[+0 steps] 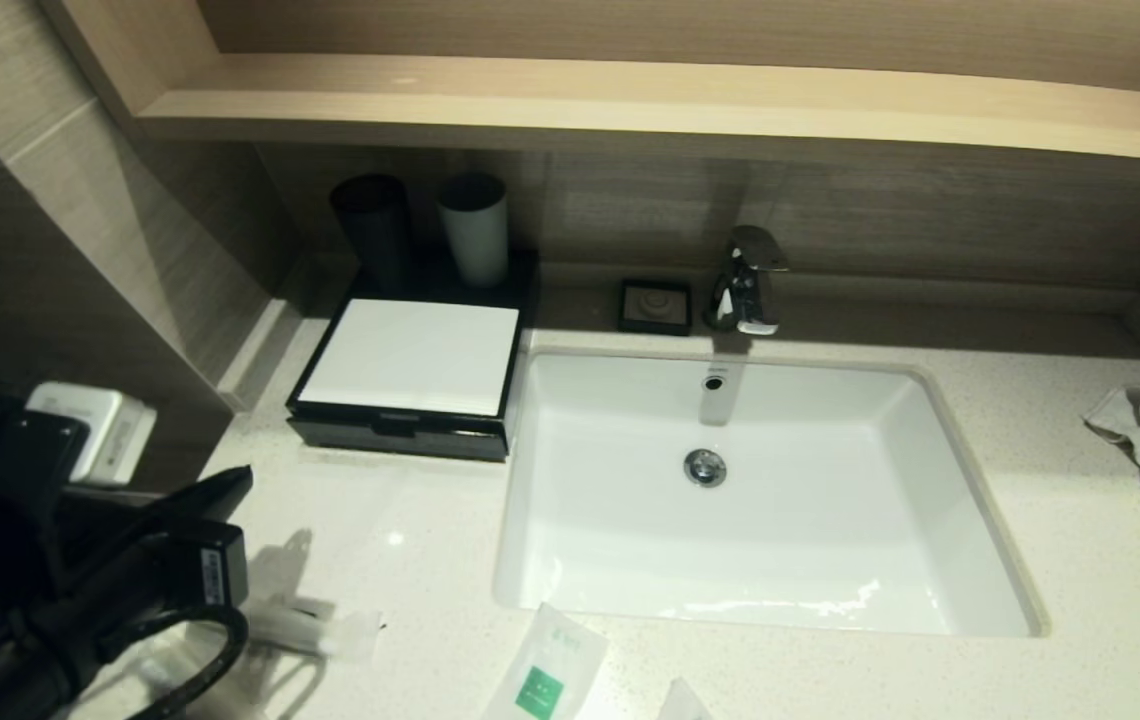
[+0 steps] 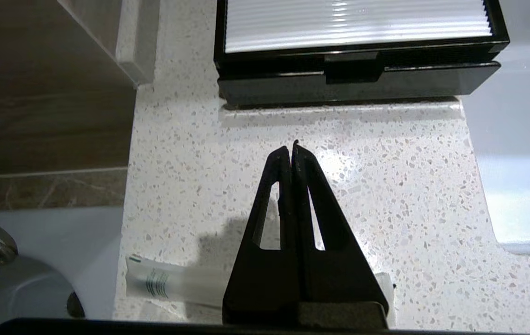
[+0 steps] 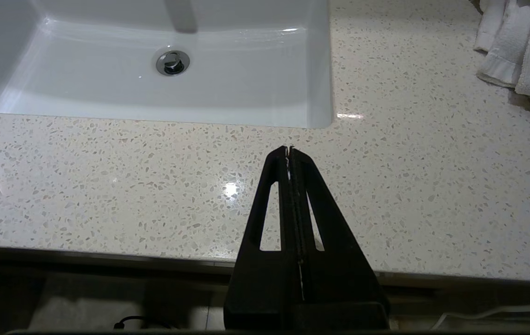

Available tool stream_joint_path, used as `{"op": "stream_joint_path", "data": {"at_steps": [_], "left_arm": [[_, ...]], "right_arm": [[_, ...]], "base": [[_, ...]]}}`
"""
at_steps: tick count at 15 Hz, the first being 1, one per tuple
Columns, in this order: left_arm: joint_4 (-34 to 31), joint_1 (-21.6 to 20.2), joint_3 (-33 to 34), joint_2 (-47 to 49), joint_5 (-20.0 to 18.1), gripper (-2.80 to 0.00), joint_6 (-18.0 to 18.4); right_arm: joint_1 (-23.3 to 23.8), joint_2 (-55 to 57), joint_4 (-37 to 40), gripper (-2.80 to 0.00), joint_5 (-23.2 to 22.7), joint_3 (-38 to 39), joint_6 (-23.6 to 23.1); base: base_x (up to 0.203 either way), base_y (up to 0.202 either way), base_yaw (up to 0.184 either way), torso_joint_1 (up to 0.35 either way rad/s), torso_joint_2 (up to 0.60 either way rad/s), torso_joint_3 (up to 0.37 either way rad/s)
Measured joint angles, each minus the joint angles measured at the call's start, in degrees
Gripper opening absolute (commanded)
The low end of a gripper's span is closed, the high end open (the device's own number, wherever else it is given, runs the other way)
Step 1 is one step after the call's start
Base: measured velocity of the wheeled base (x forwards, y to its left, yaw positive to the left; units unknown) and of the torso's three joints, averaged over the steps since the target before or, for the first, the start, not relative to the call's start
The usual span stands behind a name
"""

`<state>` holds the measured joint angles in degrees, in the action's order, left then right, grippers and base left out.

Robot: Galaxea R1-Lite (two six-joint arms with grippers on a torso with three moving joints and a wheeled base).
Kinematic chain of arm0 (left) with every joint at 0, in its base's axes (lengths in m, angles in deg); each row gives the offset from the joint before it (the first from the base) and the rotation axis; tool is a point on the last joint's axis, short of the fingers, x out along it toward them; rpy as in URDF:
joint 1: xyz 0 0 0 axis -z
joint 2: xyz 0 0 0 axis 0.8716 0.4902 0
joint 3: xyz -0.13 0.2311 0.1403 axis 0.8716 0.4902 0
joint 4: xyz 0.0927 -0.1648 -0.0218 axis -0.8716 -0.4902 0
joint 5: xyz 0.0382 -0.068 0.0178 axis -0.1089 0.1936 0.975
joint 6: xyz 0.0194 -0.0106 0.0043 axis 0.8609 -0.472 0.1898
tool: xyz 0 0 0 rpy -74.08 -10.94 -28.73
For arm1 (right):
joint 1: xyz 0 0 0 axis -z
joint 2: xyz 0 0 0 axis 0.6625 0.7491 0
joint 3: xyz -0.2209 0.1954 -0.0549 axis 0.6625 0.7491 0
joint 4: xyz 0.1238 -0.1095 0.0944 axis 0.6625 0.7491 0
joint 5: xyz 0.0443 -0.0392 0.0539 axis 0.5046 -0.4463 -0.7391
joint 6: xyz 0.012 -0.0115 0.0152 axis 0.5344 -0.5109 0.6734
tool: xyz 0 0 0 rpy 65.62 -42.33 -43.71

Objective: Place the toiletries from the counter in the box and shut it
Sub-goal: Open the drawer

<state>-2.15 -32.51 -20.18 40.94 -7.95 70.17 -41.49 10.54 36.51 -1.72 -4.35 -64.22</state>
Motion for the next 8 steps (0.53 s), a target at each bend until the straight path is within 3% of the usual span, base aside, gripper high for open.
{"op": "stream_joint_path", "data": {"at_steps": [6, 8], "left_arm": [[0.91, 0.0, 0.11, 5.65, -0.03, -2.8, -7.63], [2.2, -0.06, -0.11, 8.31, -0.56, -2.8, -8.41]], "right_arm": [[0.0, 0.0, 0.0, -2.8, 0.01, 0.0, 0.0], [0.0, 0.0, -0.01, -2.8, 0.03, 0.0, 0.03]], "base": [[0.0, 0.0, 0.0, 0.0, 0.0, 0.0], [0.0, 0.0, 0.0, 0.0, 0.0, 0.0]]}}
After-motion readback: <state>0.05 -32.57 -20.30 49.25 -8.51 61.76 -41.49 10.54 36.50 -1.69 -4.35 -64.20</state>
